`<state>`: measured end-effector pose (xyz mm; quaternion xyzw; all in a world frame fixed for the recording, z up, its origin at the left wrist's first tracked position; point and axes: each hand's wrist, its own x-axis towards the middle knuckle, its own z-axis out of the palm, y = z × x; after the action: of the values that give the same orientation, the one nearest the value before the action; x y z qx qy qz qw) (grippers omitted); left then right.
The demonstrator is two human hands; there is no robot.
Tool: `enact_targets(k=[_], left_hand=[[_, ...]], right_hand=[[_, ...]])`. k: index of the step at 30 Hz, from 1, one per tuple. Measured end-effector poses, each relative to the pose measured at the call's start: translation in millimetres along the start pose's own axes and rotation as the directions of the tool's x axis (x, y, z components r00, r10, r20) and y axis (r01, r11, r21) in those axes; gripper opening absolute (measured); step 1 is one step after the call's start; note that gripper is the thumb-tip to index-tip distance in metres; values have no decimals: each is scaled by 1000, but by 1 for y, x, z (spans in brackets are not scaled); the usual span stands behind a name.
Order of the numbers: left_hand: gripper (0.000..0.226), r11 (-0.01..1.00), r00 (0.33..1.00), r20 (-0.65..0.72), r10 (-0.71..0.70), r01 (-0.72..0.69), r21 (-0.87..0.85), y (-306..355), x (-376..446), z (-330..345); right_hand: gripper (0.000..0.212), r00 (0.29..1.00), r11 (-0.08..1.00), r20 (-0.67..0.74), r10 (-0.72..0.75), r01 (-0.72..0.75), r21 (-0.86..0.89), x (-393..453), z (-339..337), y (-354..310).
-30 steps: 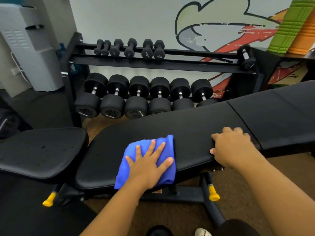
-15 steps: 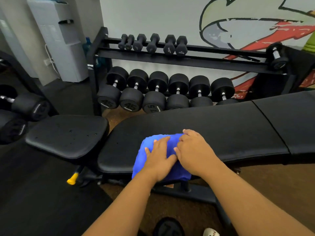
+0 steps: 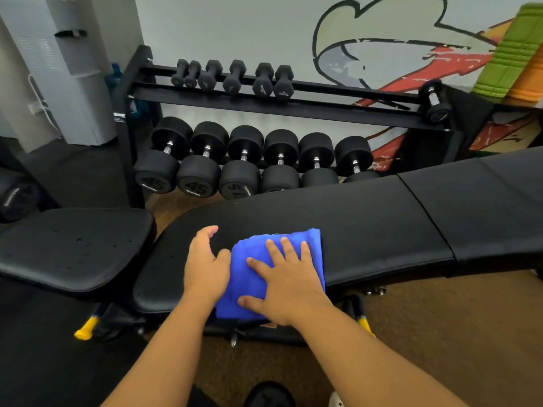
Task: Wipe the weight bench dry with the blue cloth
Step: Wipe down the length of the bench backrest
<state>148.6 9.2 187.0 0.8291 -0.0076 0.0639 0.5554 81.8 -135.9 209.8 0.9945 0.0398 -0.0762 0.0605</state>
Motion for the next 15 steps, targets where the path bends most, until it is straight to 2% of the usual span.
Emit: enact_targets(k=[4, 8, 15], left_hand=[[47, 1000, 1000, -21, 7, -7, 1, 6, -1, -3], [43, 999, 999, -32, 32, -32, -15, 10, -3, -8], [38, 998, 999, 31, 22, -20, -64, 27, -5, 0]], right_hand=[[88, 993, 993, 23, 114, -114, -1, -3, -11, 25], [104, 966, 968, 66, 249, -247, -44, 20, -21, 10], [65, 1000, 996, -22, 3, -5, -85, -1, -8, 23]])
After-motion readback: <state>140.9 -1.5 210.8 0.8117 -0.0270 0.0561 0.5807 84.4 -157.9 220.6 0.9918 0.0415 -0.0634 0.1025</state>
